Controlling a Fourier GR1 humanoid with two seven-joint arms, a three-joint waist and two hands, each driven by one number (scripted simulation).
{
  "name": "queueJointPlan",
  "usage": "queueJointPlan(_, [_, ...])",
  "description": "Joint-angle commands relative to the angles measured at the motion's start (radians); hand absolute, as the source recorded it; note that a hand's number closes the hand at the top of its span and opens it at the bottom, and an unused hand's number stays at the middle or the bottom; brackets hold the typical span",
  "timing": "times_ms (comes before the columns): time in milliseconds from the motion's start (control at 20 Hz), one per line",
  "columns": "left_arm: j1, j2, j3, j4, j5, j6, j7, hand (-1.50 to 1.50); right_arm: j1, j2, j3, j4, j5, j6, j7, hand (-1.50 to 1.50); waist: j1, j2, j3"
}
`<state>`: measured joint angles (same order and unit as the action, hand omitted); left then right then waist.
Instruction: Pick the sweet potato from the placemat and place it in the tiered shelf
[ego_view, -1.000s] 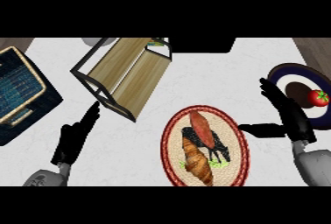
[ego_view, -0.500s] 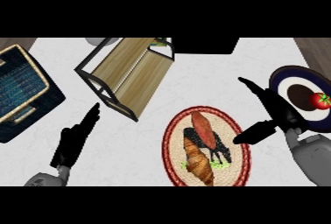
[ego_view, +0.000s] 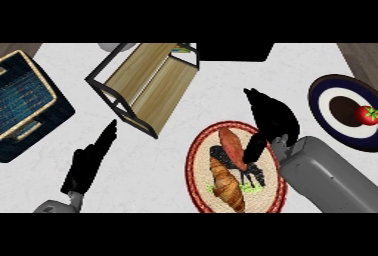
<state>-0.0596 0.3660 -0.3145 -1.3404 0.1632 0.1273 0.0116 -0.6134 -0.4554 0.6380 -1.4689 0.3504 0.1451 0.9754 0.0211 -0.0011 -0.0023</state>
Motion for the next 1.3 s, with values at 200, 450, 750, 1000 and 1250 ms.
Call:
queueJointPlan(200, [-0.016,0.018,0.064,0.046,0.016,-0.065,-0.007,0.00,-0.019,0.234,0.041,0.107,0.053,0.059,0.186,-1.50,-0.019,0.001,0.002])
queueJointPlan(450, [-0.015,0.005,0.057,-0.036,-0.003,-0.040,0.043,0.00,-0.064,0.313,0.034,0.264,0.091,0.078,0.223,-1.50,-0.011,0.001,0.002])
queueJointPlan(750, [0.018,0.012,0.086,-0.029,-0.023,-0.056,0.028,0.00,-0.030,0.310,0.010,0.243,0.161,0.094,0.217,-1.50,-0.018,0.000,0.002])
queueJointPlan(1000, [0.000,-0.019,0.078,-0.023,-0.049,-0.053,0.058,0.00,-0.010,0.313,0.012,0.275,0.241,0.085,0.189,-1.50,-0.019,0.001,0.002])
queueJointPlan(1250, [0.031,-0.039,0.091,-0.022,-0.057,-0.064,0.026,0.00,0.013,0.318,-0.013,0.223,0.263,0.151,0.222,-1.50,-0.019,-0.001,0.002])
